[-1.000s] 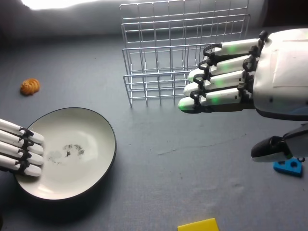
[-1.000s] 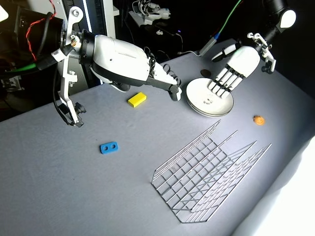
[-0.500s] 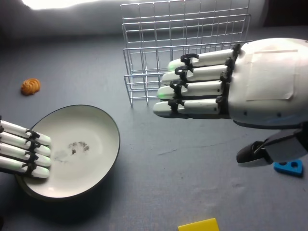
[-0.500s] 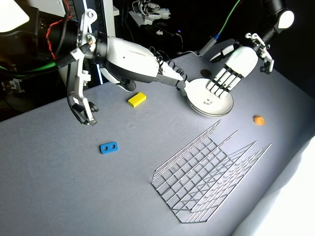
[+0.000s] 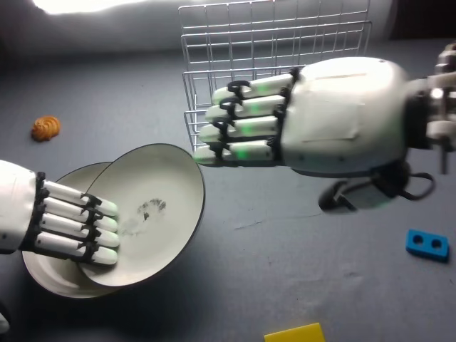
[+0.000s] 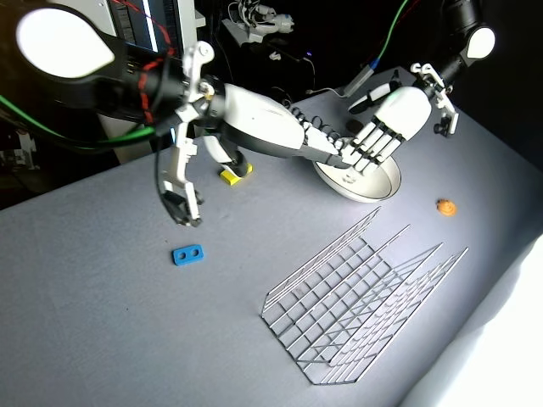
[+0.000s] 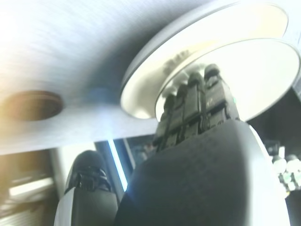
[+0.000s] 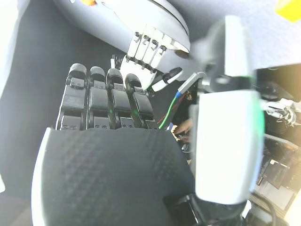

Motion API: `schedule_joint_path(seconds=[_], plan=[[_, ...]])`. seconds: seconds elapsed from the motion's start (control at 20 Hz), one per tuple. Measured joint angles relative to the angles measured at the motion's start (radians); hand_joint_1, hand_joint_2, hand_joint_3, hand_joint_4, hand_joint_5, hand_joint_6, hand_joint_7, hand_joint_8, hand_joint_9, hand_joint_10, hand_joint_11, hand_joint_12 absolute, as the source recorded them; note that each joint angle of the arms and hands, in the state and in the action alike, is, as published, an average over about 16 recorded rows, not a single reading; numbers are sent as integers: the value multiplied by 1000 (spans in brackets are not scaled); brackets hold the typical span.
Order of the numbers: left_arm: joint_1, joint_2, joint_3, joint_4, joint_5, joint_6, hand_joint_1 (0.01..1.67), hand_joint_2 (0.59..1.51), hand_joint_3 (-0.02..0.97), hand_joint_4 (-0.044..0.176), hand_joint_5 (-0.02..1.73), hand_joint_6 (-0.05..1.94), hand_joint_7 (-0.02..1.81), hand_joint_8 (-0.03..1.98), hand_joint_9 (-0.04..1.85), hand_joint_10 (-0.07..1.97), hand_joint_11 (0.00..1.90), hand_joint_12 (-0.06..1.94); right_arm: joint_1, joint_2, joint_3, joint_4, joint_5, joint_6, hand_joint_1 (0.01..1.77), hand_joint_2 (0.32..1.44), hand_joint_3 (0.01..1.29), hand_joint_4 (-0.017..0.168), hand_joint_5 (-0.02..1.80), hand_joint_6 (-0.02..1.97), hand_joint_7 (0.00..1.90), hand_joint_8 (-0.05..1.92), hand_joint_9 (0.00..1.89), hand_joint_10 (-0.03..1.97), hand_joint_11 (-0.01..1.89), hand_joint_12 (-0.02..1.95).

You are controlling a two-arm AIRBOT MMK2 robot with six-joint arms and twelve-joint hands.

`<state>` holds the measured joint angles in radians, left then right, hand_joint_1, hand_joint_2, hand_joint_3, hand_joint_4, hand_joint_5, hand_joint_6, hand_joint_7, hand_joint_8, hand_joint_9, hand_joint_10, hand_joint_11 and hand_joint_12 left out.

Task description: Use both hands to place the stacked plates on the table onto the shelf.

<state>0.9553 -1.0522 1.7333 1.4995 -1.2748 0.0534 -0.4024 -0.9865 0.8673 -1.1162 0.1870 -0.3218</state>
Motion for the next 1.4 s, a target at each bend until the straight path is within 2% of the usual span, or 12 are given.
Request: schedule_joint_path(seconds=[0.45, 1.1, 1.25, 1.4], plan=[[-40, -2, -51, 9, 37, -39, 15, 1123, 11, -3, 40, -20, 8, -14, 30, -1, 20, 9, -7, -208, 134, 4, -38, -56, 1207, 936, 19, 1, 21, 21, 11, 17, 11, 11, 13, -13], [-59, -2, -69, 13, 52, -51, 15, 1121, 11, -3, 45, -15, 11, -14, 31, 0, 21, 8, -20, -462, 341, 5, -38, -96, 1260, 942, 19, 1, 21, 20, 11, 17, 11, 11, 17, -4], [-61, -2, -70, 14, 53, -51, 15, 1121, 11, -3, 45, -13, 12, -13, 31, 1, 21, 8, -23, -501, 377, 5, -35, -99, 1270, 944, 19, 0, 36, 20, 27, 17, 27, 11, 20, 102], [-61, -2, -70, 14, 54, -52, 15, 1121, 12, -3, 46, -12, 13, -13, 31, 2, 20, 8, -29, -530, 404, 5, -30, -101, 1281, 948, 19, 1, 109, 20, 109, 16, 113, 25, 39, 338]])
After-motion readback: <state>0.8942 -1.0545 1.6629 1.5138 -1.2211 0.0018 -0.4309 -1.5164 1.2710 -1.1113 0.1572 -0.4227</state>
